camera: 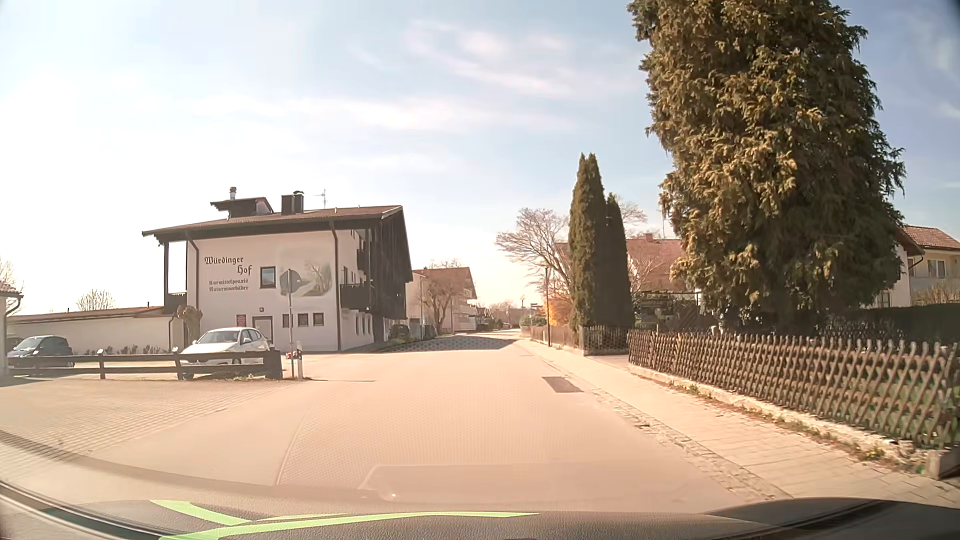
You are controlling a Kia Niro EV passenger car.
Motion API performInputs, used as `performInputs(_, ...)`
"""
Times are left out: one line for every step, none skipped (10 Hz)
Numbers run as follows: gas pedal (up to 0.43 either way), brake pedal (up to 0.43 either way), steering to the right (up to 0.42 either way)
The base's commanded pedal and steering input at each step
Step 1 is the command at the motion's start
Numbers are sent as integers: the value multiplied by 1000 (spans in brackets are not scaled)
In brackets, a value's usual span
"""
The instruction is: Follow the waypoints while adhering to traffic rules and regulations
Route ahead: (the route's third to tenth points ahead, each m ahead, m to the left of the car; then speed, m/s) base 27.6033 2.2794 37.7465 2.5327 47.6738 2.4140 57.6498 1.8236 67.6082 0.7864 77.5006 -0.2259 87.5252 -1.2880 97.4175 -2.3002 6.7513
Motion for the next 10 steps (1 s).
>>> performInputs(87, 0, -4)
performInputs(87, 0, -4)
performInputs(87, 0, -4)
performInputs(87, 0, -4)
performInputs(87, 0, -2)
performInputs(87, 0, 1)
performInputs(87, 0, 0)
performInputs(87, 0, 0)
performInputs(87, 0, 1)
performInputs(87, 0, 1)
